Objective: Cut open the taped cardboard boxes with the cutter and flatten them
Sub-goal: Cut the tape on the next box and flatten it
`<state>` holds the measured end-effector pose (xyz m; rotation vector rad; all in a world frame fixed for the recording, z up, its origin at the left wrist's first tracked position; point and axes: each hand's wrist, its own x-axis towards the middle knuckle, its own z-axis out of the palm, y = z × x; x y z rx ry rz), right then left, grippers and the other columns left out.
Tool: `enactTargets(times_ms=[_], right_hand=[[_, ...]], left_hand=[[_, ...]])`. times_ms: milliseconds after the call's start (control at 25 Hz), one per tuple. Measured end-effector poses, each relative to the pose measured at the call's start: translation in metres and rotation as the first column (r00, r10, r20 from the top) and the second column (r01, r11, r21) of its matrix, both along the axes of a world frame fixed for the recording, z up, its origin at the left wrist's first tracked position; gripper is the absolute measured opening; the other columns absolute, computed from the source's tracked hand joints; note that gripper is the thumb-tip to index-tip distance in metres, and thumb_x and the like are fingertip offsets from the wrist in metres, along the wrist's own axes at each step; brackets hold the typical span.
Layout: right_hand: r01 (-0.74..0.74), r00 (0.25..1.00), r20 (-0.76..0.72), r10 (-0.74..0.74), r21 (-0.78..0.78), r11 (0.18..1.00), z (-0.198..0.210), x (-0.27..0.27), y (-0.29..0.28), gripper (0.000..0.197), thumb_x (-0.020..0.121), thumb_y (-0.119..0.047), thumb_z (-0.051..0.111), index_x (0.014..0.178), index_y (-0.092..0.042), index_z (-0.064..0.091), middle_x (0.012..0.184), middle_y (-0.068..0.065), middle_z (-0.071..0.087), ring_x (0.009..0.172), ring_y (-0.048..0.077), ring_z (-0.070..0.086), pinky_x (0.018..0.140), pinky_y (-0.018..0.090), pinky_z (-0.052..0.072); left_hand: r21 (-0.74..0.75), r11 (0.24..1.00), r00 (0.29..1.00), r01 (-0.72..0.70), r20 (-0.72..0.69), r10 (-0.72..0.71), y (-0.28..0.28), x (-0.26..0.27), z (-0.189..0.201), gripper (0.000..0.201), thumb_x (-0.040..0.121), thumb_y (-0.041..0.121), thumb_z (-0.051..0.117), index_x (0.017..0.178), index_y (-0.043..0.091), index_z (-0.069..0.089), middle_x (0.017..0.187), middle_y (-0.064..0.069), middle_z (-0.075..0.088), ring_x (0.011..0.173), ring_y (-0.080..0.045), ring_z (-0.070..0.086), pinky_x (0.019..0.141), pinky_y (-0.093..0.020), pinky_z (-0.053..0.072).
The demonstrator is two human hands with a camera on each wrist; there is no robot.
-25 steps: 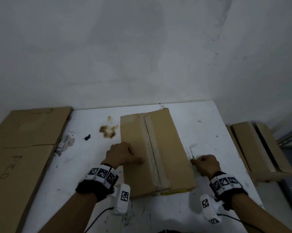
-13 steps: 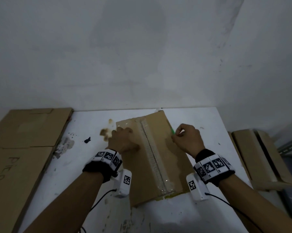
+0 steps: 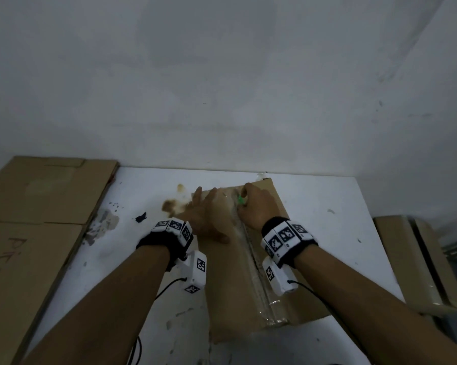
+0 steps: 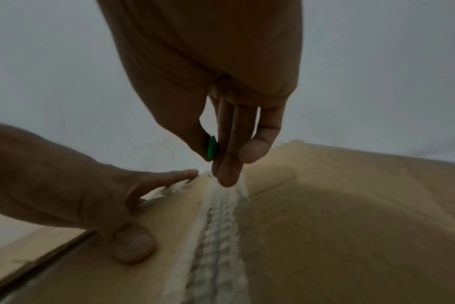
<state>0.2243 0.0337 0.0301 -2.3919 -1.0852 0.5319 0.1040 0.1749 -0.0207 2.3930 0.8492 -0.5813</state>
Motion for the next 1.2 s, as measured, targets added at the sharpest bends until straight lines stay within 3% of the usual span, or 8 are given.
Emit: enactTargets(times_ms=[160, 320, 440, 640, 840, 1040, 1200], right_hand=[[-0.023, 0.999, 0.047, 0.024, -0.027, 0.999, -0.009, 0.002, 0.022, 0.020, 0.091, -0.010, 0.054, 0.111, -0.006, 0.052, 0.096, 0.016, 0.064, 0.087, 0.035, 0.061, 0.069, 0.034, 0.047], [-0.062, 0.998, 0.030, 0.063, -0.033, 0.998, -0.011, 0.000, 0.027, 0.016, 0.090, -0.008, 0.052, 0.105, -0.006, 0.055, 0.097, 0.015, 0.064, 0.089, 0.032, 0.061, 0.068, 0.030, 0.041], [-0.067, 0.998, 0.017, 0.067, -0.040, 0.997, -0.006, 0.000, 0.020, 0.013, 0.086, -0.008, 0.057, 0.099, -0.004, 0.059, 0.096, 0.014, 0.063, 0.090, 0.031, 0.061, 0.069, 0.031, 0.044], [-0.094, 0.995, -0.059, 0.085, -0.176, 0.980, 0.002, -0.016, -0.012, 0.028, 0.085, -0.014, 0.065, 0.111, -0.009, 0.056, 0.103, 0.004, 0.042, 0.095, 0.021, 0.044, 0.081, 0.030, 0.044], [-0.134, 0.987, -0.117, 0.105, -0.271, 0.953, 0.000, -0.031, -0.059, 0.020, 0.084, -0.024, 0.072, 0.091, -0.014, 0.056, 0.100, 0.006, 0.053, 0.080, 0.021, 0.055, 0.060, 0.028, 0.046], [-0.148, 0.979, -0.175, 0.102, -0.276, 0.950, -0.002, -0.057, -0.125, 0.014, 0.077, -0.014, 0.066, 0.076, -0.020, 0.053, 0.091, 0.006, 0.058, 0.075, 0.021, 0.058, 0.052, 0.023, 0.036], [-0.125, 0.958, -0.282, 0.054, -0.239, 0.963, 0.005, -0.079, -0.166, 0.005, 0.080, -0.005, 0.062, 0.083, -0.001, 0.062, 0.077, 0.012, 0.059, 0.036, 0.013, 0.049, 0.035, 0.027, 0.042]], left_hand=[[-0.052, 0.998, 0.999, 0.035, 0.017, -0.034, 0.005, -0.003, -0.003, 0.154, 0.054, 0.066, 0.087, 0.150, 0.035, -0.030, 0.155, -0.002, -0.043, 0.148, -0.032, -0.026, 0.122, -0.056, 0.012], [-0.059, 0.997, 0.999, 0.042, 0.005, -0.042, 0.006, -0.005, -0.002, 0.152, 0.055, 0.069, 0.085, 0.145, 0.041, -0.035, 0.152, -0.002, -0.046, 0.151, -0.037, -0.013, 0.120, -0.056, 0.018], [-0.080, 0.996, 0.999, 0.032, -0.004, -0.032, 0.004, -0.005, 0.004, 0.150, 0.057, 0.067, 0.085, 0.146, 0.042, -0.033, 0.152, 0.000, -0.047, 0.152, -0.038, -0.008, 0.119, -0.056, 0.020], [-0.085, 0.996, 0.999, 0.034, 0.027, -0.032, -0.005, -0.005, 0.016, 0.144, 0.066, 0.057, 0.086, 0.151, 0.034, -0.027, 0.155, -0.003, -0.042, 0.151, -0.036, -0.016, 0.120, -0.053, 0.013], [-0.097, 0.995, 1.000, 0.008, -0.003, -0.009, -0.002, -0.005, 0.016, 0.142, 0.065, 0.063, 0.083, 0.150, 0.039, -0.029, 0.153, 0.000, -0.046, 0.152, -0.038, -0.009, 0.121, -0.052, 0.015], [-0.115, 0.992, 0.998, -0.044, 0.036, 0.048, -0.001, -0.008, 0.007, 0.143, 0.061, 0.063, 0.085, 0.150, 0.045, -0.025, 0.153, 0.006, -0.045, 0.150, -0.037, -0.019, 0.121, -0.057, 0.009], [-0.099, 0.991, 0.993, -0.089, 0.073, 0.097, -0.010, -0.011, 0.003, 0.139, 0.062, 0.059, 0.087, 0.152, 0.044, -0.018, 0.153, 0.008, -0.044, 0.144, -0.035, -0.033, 0.119, -0.061, 0.002]])
